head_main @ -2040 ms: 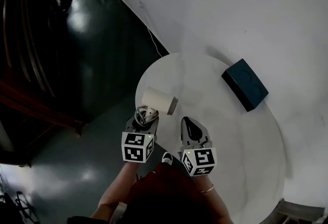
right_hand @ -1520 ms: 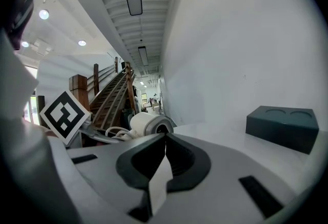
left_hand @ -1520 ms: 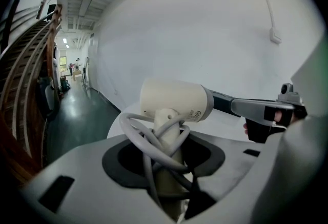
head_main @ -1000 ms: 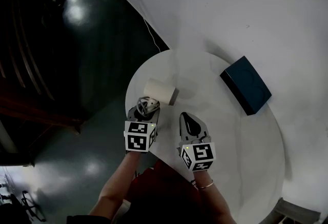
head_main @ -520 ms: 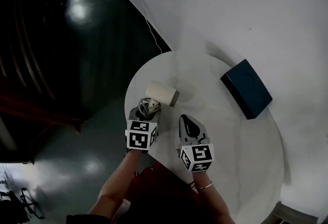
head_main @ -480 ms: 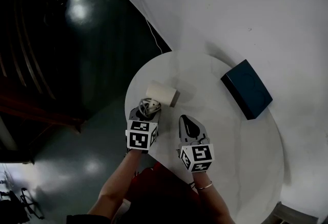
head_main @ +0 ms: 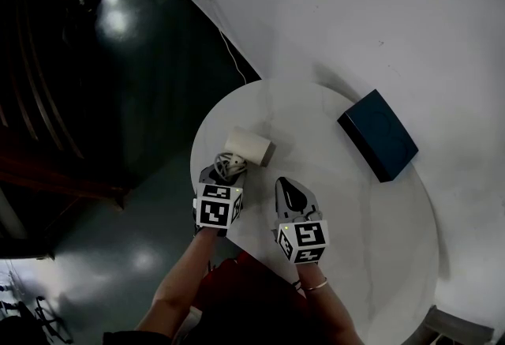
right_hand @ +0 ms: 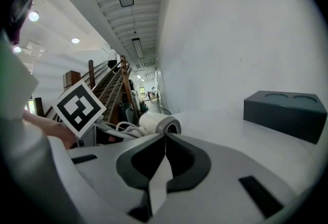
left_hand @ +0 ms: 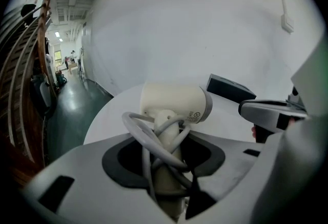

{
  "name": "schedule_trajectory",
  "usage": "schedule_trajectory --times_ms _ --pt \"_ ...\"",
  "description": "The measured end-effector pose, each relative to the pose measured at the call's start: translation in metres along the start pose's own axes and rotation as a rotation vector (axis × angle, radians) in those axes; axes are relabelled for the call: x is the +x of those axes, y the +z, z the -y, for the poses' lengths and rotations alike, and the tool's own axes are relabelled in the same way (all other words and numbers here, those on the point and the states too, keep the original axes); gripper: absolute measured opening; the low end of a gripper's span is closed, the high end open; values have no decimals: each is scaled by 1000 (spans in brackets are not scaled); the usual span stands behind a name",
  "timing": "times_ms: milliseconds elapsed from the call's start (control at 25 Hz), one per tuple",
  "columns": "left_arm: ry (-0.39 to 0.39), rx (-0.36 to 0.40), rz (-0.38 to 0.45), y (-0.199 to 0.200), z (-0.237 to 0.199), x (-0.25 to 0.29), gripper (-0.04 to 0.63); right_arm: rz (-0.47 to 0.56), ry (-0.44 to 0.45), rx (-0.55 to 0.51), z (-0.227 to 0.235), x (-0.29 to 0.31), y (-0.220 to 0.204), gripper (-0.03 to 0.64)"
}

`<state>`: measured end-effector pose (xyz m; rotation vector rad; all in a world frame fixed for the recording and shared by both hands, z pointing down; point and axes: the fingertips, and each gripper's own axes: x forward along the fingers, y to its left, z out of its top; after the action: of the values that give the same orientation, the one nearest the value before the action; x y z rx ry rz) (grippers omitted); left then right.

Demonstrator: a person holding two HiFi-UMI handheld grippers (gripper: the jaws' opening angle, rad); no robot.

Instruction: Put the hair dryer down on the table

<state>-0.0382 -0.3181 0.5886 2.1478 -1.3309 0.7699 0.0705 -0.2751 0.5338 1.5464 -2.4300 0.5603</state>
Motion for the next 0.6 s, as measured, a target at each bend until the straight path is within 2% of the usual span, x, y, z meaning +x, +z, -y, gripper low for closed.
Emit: schedule_trajectory --times_ms 360,600 --pt "-19 -46 -32 -4 -5 6 206 -9 -27 2 2 1 -1 15" --pt "-25 -44 -59 -5 -4 9 206 -16 -37 -11 2 0 -1 15"
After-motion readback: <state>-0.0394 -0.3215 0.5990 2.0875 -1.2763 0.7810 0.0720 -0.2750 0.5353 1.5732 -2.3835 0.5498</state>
